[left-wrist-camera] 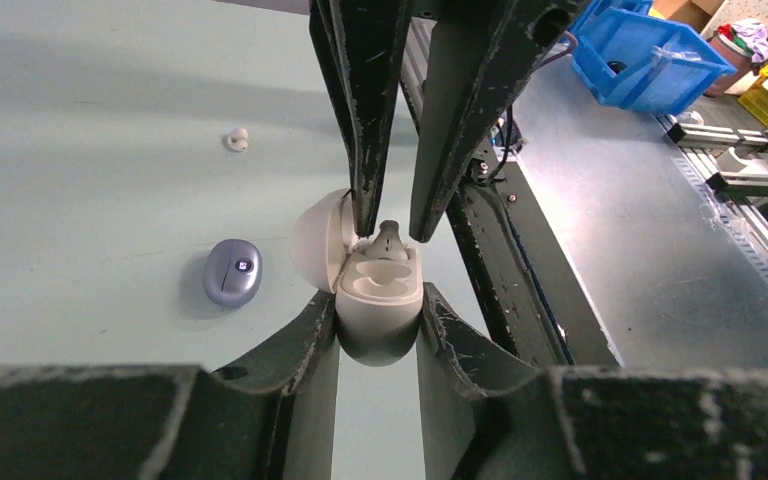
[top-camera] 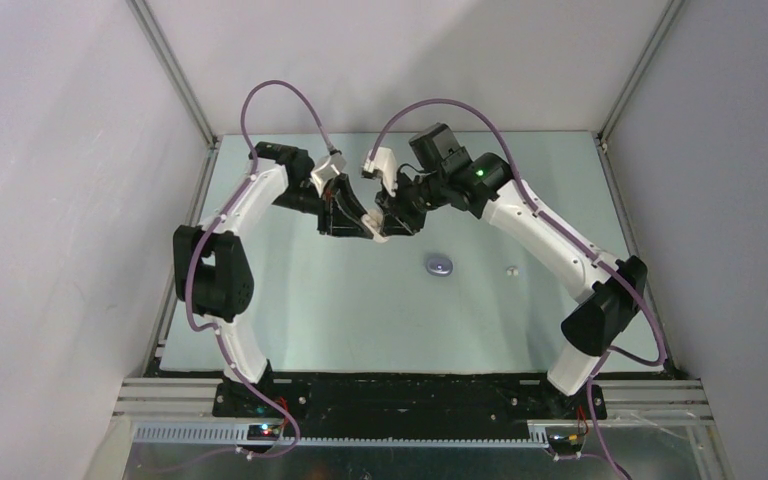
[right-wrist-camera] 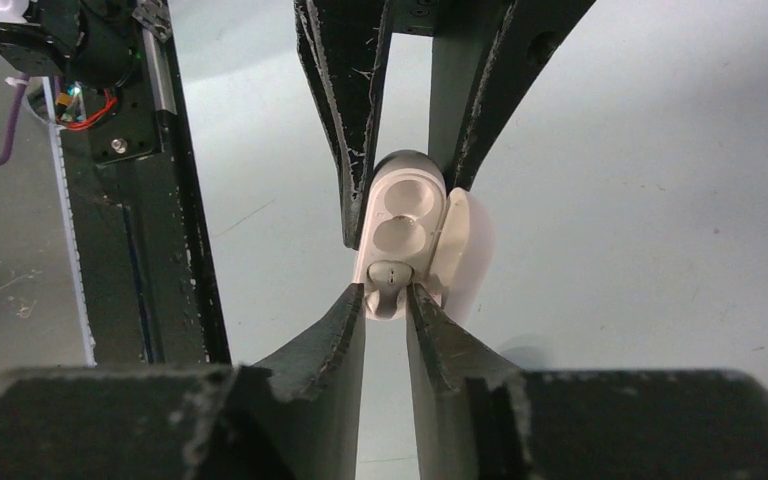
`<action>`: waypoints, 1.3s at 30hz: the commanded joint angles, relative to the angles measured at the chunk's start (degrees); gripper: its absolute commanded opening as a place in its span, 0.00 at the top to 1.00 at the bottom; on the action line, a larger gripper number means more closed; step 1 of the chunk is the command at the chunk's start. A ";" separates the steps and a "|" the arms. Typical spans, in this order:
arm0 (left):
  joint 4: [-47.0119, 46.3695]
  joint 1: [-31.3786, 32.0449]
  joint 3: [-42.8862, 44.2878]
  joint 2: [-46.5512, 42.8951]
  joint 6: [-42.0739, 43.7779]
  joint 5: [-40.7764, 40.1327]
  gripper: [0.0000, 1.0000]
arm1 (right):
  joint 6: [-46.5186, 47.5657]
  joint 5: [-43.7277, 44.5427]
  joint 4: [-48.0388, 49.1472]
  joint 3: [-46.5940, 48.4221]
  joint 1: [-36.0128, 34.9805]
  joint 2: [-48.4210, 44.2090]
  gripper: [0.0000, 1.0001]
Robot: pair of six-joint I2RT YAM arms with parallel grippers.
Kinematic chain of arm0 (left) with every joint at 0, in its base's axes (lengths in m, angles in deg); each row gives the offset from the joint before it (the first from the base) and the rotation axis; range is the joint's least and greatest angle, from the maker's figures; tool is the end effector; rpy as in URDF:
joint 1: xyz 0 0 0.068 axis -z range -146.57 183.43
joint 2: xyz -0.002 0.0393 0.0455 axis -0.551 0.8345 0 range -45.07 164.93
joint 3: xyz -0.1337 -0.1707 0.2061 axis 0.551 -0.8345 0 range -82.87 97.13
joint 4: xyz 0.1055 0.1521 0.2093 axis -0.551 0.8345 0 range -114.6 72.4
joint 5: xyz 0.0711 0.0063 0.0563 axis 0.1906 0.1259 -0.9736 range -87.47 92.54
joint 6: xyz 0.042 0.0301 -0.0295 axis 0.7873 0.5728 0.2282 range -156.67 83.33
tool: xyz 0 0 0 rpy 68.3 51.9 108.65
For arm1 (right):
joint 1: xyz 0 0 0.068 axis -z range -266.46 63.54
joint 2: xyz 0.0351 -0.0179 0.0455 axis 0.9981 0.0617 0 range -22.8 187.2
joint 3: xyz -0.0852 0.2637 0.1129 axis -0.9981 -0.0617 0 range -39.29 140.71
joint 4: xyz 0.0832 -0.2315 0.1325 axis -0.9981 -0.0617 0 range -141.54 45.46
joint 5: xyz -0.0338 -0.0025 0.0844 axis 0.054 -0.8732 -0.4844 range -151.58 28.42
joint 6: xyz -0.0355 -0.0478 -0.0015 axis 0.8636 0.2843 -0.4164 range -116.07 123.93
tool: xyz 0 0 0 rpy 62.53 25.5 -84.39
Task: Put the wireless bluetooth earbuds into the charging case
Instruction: Place the earbud in the charging case, then adjust the charging case.
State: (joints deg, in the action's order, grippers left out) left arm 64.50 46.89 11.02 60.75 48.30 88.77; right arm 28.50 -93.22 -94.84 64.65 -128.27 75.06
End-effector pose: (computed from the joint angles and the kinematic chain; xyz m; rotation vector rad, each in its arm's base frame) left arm 0.3355 -0.1250 0.3223 1.3198 1.3644 -1.5432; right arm 0.2798 0.2809 0.4121 -1.4993 1.7863 0.7952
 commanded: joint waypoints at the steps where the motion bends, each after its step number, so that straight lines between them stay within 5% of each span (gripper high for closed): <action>1: 2.89 -0.26 0.71 -0.64 0.46 4.47 1.00 | 2.38 5.10 3.39 0.68 -0.92 -2.29 0.71; 7: 2.91 -0.32 0.52 -0.95 0.40 4.40 1.00 | 3.18 -2.45 3.74 1.43 0.79 -7.02 0.58; 15: 2.87 -0.45 1.13 -0.81 0.80 4.33 1.00 | -2.75 -5.85 7.76 -2.73 5.73 -13.19 0.55; 39: 2.94 -0.44 1.59 -2.08 -1.34 4.20 1.00 | -6.34 -20.67 8.47 -5.80 9.72 -1.38 0.52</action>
State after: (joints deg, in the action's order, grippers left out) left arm 64.72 46.69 11.02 60.71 47.40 89.82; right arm 22.45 -109.72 -87.87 56.80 -118.63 73.25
